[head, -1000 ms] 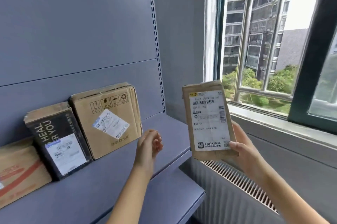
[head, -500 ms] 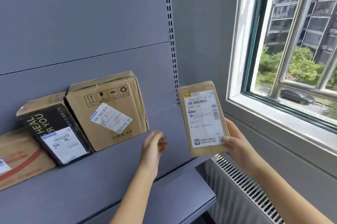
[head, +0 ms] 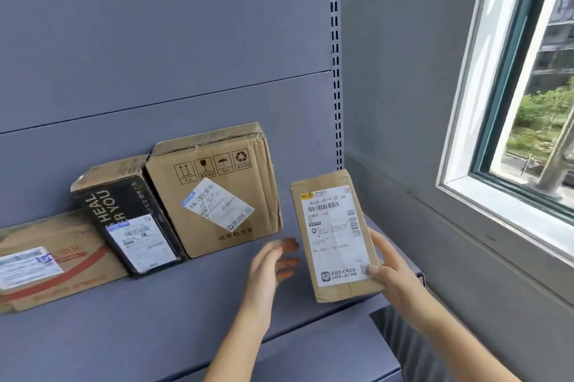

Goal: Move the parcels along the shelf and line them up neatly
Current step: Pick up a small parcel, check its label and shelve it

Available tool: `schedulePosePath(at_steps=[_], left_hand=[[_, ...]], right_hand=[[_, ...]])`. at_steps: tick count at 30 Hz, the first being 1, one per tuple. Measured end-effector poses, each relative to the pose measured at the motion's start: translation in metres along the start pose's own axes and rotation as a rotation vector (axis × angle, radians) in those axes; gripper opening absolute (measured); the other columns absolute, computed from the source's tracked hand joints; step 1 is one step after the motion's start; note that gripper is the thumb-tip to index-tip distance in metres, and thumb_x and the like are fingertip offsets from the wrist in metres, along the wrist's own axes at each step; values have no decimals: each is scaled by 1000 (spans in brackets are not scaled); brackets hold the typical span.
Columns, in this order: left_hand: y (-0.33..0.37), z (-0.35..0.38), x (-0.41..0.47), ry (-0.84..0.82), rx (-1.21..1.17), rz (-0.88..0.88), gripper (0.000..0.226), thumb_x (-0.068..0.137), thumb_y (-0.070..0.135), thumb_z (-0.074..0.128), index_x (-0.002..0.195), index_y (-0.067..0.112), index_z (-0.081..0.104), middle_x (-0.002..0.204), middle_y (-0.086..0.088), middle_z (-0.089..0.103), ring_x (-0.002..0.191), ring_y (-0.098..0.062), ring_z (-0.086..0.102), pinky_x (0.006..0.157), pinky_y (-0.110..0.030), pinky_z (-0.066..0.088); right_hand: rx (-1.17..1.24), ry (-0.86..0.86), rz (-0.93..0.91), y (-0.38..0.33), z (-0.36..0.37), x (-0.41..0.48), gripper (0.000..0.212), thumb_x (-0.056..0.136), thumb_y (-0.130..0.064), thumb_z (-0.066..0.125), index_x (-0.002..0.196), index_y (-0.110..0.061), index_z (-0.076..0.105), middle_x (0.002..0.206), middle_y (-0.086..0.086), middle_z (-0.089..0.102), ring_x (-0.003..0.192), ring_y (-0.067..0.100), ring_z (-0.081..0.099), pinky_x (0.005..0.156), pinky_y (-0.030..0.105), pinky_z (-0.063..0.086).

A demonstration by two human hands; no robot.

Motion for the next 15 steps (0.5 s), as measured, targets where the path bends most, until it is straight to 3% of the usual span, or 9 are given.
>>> schedulePosePath(at_steps=[3, 5, 7, 10, 12, 13, 15], left_hand=[[1, 2, -18, 12, -10, -16, 34, 99, 13, 36, 103, 12, 70, 106, -4, 72, 94, -19, 68, 85, -32, 51], [0, 11, -36, -8, -20, -25, 39, 100, 18, 31, 108, 16, 69, 109, 3, 72, 102, -13, 67, 93, -32, 48], [0, 22, -55, -32, -35, -29, 44, 102, 24, 23, 114, 20, 65, 113, 9, 70, 108, -8, 64, 100, -32, 44], [-7, 28, -75, -8, -47, -47, 43, 94, 45, 32, 118, 24, 62, 119, 14, 67, 115, -3, 58, 107, -32, 38], [-5, 29, -81, 59, -45, -31, 56, 72, 58, 52, 117, 25, 62, 121, 18, 62, 116, 0, 54, 105, -28, 37], [-8, 29, -82, 91, -58, -47, 60, 65, 57, 56, 115, 23, 61, 115, 18, 62, 111, 1, 55, 101, -25, 38], [-16, 38, -82, 108, -91, -92, 49, 71, 50, 57, 110, 19, 63, 95, 19, 71, 94, 2, 62, 88, -21, 45]], right_hand=[[-28, -70, 20, 2, 9, 4, 93, 60, -65, 74, 141, -40, 34, 141, -11, 51, 131, 17, 48, 104, 46, 43], [-118, -87, 5, -3, 8, 2, 65, 76, -57, 61, 136, -48, 37, 140, -31, 43, 142, 3, 27, 117, 43, 25], [-219, -102, -21, -14, 6, -5, 56, 80, -50, 54, 134, -52, 36, 135, -48, 34, 141, -14, 7, 118, 32, 14], [-284, -141, -67, -27, 7, -23, 65, 78, -55, 50, 140, -43, 34, 142, -36, 35, 139, -11, 20, 112, 28, 25], [-232, -102, -82, -25, 2, -32, 70, 77, -59, 48, 142, -41, 33, 145, -32, 36, 138, -9, 26, 114, 32, 28], [-202, -80, -83, -25, 1, -36, 72, 76, -62, 47, 143, -40, 34, 146, -30, 37, 138, -8, 29, 115, 36, 28], [-150, -80, -78, -20, 6, -42, 76, 75, -67, 48, 145, -39, 34, 147, -27, 39, 137, -3, 34, 114, 43, 32]])
Point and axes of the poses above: each hand's wrist, its own x-axis towards the middle knuckle, its own z-axis out of the palm, y = z × x, the point moved 10 cm from there along x, towards the middle knuckle
